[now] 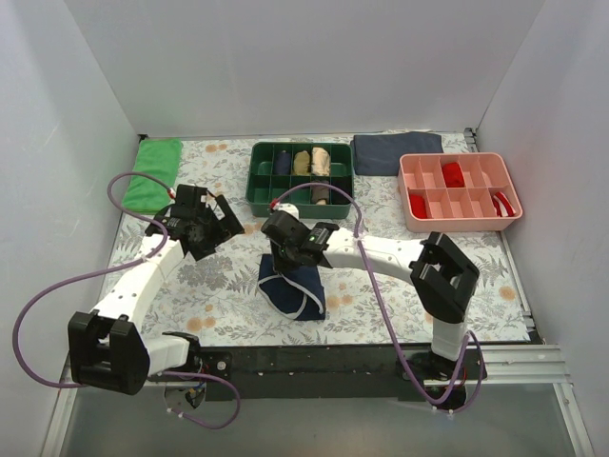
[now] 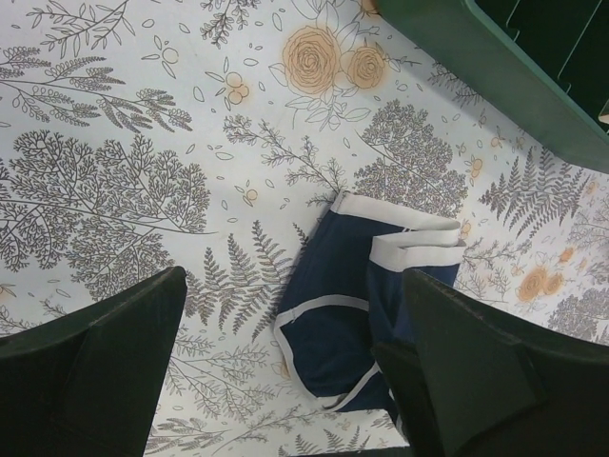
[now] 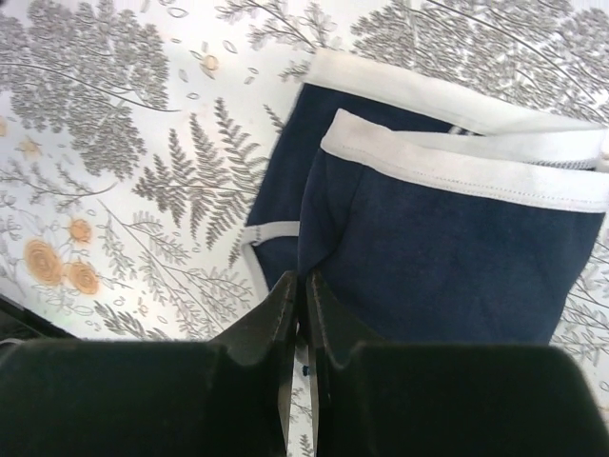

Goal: Roll the underwear
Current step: Fold the underwear at the center of the board.

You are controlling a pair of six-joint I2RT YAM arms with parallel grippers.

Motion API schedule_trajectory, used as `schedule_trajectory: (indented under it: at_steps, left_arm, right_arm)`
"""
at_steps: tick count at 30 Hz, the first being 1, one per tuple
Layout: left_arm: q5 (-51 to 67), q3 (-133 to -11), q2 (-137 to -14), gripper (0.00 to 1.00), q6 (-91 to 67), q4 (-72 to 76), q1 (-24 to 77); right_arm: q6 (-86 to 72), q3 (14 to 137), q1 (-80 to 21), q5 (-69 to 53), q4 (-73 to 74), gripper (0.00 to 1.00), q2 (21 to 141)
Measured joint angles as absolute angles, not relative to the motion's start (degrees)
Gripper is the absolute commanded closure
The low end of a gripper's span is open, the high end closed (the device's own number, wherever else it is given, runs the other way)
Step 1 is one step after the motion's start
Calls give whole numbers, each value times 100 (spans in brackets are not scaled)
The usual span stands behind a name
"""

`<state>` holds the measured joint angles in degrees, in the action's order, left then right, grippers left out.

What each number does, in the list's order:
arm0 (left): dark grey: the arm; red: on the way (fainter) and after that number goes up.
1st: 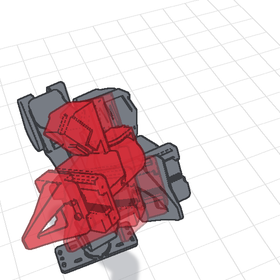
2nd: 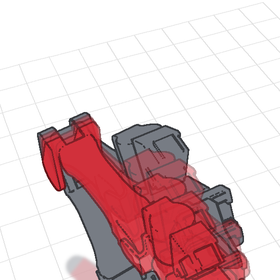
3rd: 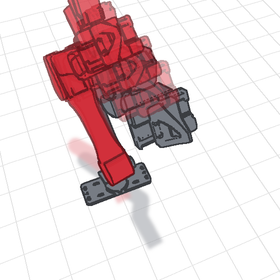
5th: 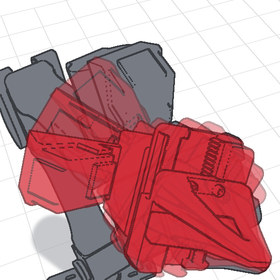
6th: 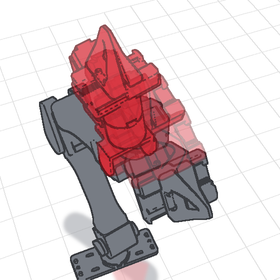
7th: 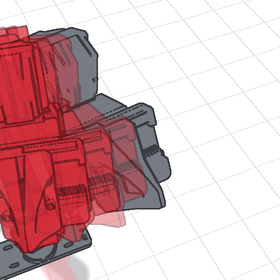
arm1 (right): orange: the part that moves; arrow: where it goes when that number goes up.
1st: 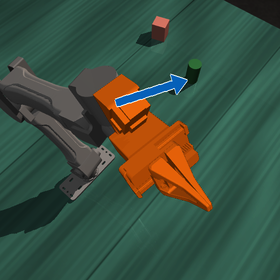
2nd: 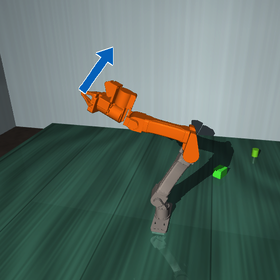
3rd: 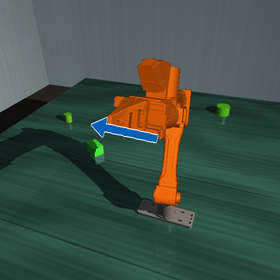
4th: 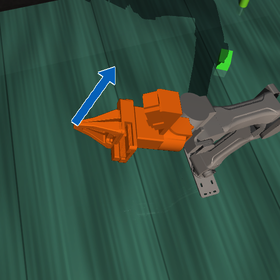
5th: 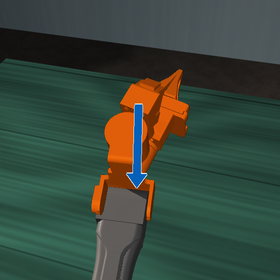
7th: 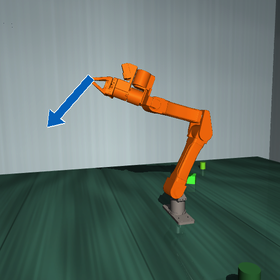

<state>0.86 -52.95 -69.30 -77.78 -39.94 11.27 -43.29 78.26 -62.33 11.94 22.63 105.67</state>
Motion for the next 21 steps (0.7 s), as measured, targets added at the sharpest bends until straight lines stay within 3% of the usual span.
schedule_trajectory:
  at_steps: [21]
  left_arm:
    - [388,-5295,-6746,2,-7776,-3990,836]
  right_arm:
    - [-4381,7996,-6379,1787,1997,84,11150]
